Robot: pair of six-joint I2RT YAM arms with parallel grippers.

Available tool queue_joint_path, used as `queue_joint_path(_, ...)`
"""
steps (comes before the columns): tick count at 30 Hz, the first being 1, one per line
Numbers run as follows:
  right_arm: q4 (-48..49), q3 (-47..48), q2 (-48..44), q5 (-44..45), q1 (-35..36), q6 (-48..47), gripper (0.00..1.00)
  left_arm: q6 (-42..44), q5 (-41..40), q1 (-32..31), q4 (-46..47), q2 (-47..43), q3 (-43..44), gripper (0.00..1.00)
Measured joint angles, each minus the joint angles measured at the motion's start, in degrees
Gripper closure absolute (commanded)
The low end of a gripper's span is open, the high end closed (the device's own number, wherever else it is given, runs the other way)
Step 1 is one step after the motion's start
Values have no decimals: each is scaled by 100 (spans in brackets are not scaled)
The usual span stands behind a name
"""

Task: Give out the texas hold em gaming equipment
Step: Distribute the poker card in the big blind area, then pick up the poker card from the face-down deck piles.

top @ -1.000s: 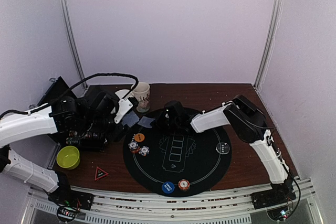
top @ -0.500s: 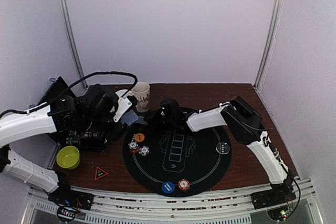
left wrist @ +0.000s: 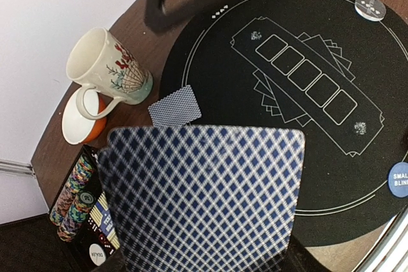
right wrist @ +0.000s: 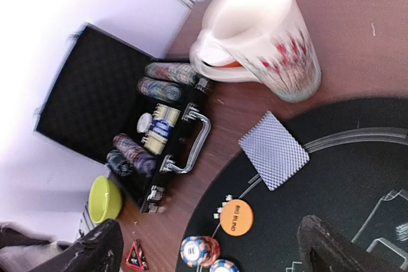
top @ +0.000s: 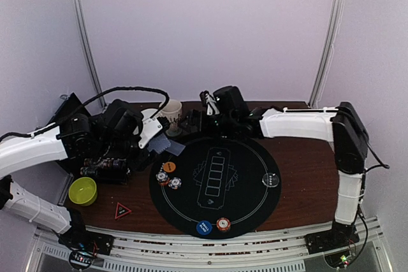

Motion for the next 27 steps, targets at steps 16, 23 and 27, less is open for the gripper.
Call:
queue_joint_path(16,-723,297,-1095,-2994,-63,-1375,8,549,433,4,94,33,168,41)
queue_joint_path(23,-1185,605,-601,-3211,52,-1508,8,577,492,4,96,111,177,41)
queue_joint_path(27,-1261,643,-551,-3215,151,-1552,9,590,496,4,92,212,221,42)
